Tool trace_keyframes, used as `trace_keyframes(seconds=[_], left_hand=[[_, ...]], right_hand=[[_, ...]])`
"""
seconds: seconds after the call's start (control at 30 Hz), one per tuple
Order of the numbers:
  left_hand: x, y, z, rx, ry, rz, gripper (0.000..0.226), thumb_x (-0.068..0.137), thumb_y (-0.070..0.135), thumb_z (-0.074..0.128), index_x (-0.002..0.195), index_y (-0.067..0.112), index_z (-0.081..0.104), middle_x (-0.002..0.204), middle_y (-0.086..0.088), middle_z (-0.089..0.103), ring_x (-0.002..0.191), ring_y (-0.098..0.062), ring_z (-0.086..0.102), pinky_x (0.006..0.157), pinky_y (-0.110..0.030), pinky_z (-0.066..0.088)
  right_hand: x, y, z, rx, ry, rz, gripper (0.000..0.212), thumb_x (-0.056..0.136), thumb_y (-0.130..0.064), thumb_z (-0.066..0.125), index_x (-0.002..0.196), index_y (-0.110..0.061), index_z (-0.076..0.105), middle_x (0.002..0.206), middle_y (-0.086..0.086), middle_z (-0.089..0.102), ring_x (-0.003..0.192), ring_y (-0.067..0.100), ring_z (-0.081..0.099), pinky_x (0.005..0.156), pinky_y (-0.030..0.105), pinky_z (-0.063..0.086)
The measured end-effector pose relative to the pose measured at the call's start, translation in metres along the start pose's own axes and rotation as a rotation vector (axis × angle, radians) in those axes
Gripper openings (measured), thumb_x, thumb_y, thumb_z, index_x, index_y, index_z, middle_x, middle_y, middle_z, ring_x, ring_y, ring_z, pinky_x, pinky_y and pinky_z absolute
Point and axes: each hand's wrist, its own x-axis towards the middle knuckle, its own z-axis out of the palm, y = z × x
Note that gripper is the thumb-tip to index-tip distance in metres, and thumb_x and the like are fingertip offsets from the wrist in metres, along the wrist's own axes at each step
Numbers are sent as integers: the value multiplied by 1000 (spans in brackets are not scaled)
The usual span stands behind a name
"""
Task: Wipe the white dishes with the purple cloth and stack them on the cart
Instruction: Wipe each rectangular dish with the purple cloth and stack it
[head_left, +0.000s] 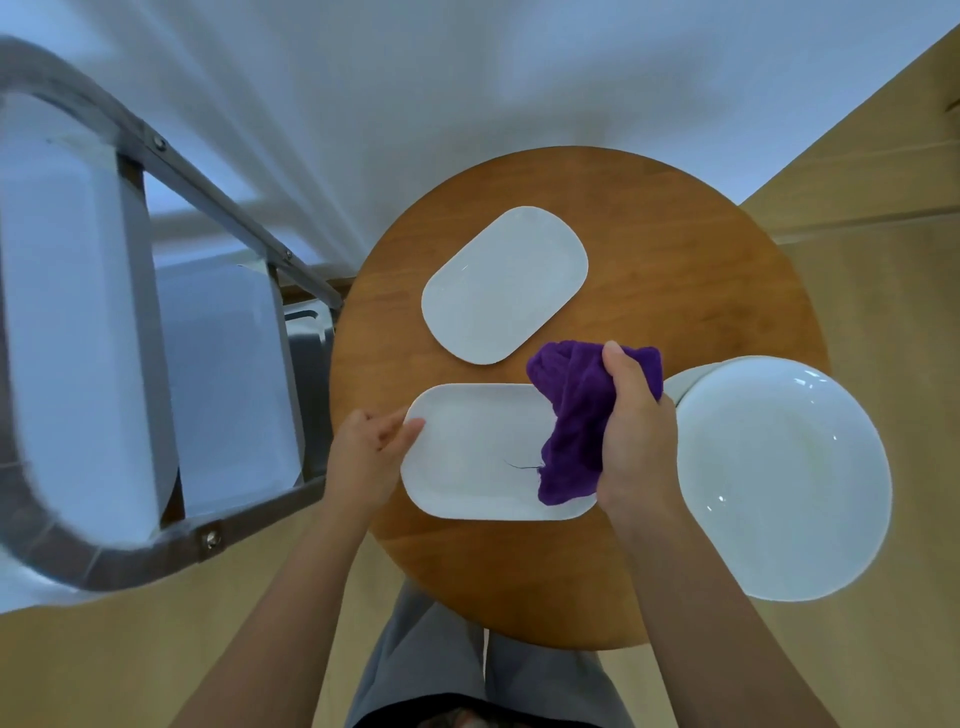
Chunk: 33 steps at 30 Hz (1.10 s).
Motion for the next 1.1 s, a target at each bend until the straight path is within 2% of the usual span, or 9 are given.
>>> trace_keyframes(seconds=[0.13, 0.3, 0.43, 0.57, 0.67, 0.77, 0.93, 1.0, 1.1], left_hand=[[-9, -5, 10, 10, 103, 34, 31, 97, 31, 49, 113, 11, 66, 79, 7, 43, 72, -6, 43, 63, -13, 31], [-14, 1, 18, 32, 221, 44, 29, 99, 25, 45, 105, 5, 66, 79, 10, 40, 65, -2, 40, 59, -6, 25], [-16, 3, 17, 115, 242, 63, 30, 101, 22, 41, 108, 4, 64, 91, 1, 44, 74, -9, 43, 73, -16, 33], [-19, 10, 11, 123, 228, 55, 25, 102, 25, 39, 106, 12, 60, 91, 1, 50, 76, -10, 49, 71, -19, 37], [-27, 15, 6, -70, 203, 82, 10, 101, 27, 37, 96, 23, 45, 80, 11, 50, 66, -5, 49, 57, -12, 34], [-37, 23, 2, -341, 180, 57, 9, 102, 28, 35, 94, 29, 39, 83, 15, 48, 72, -4, 51, 57, -11, 36], [-43, 30, 0, -627, 134, -57, 17, 101, 39, 32, 93, 36, 47, 89, 13, 53, 82, -5, 53, 66, -16, 41], [-42, 31, -1, -786, 63, -129, 29, 99, 45, 34, 84, 34, 56, 79, 12, 61, 78, -7, 58, 69, -22, 47], [-43, 33, -5, -904, -29, -217, 29, 96, 49, 36, 82, 38, 59, 67, 20, 69, 65, -1, 67, 54, -19, 53]], right_hand=[[-12, 8, -6, 17, 22, -15, 33, 88, -46, 56, 60, -31, 63, 49, -14, 55, 60, 10, 57, 59, 27, 47], [-22, 20, -16, 32, 87, 11, 29, 88, -44, 56, 69, -22, 59, 53, -10, 59, 68, 16, 60, 65, 30, 47], [-26, 27, -18, 49, 98, 32, 24, 88, -43, 56, 77, -23, 59, 67, -2, 60, 72, 19, 60, 70, 34, 48], [-28, 33, -18, 55, 83, 17, 19, 90, -41, 54, 82, -25, 57, 71, -1, 59, 73, 18, 60, 65, 31, 48], [-27, 37, -16, 45, 92, -17, 18, 91, -41, 53, 81, -26, 56, 69, -4, 59, 72, 16, 60, 63, 28, 48], [-25, 39, -13, 17, 132, -57, 20, 92, -42, 50, 83, -25, 57, 67, -6, 59, 71, 14, 60, 60, 26, 47], [-14, 43, -12, 15, 242, -7, 35, 93, -47, 46, 115, -22, 55, 97, 2, 63, 89, 17, 60, 65, 28, 47], [-12, 46, -12, 2, 254, -1, 27, 93, -46, 45, 104, -25, 57, 90, 0, 62, 84, 16, 59, 60, 25, 44], [-15, 52, -15, 1, 261, -20, 20, 95, -44, 44, 85, -30, 54, 77, -5, 59, 75, 13, 58, 56, 24, 41]])
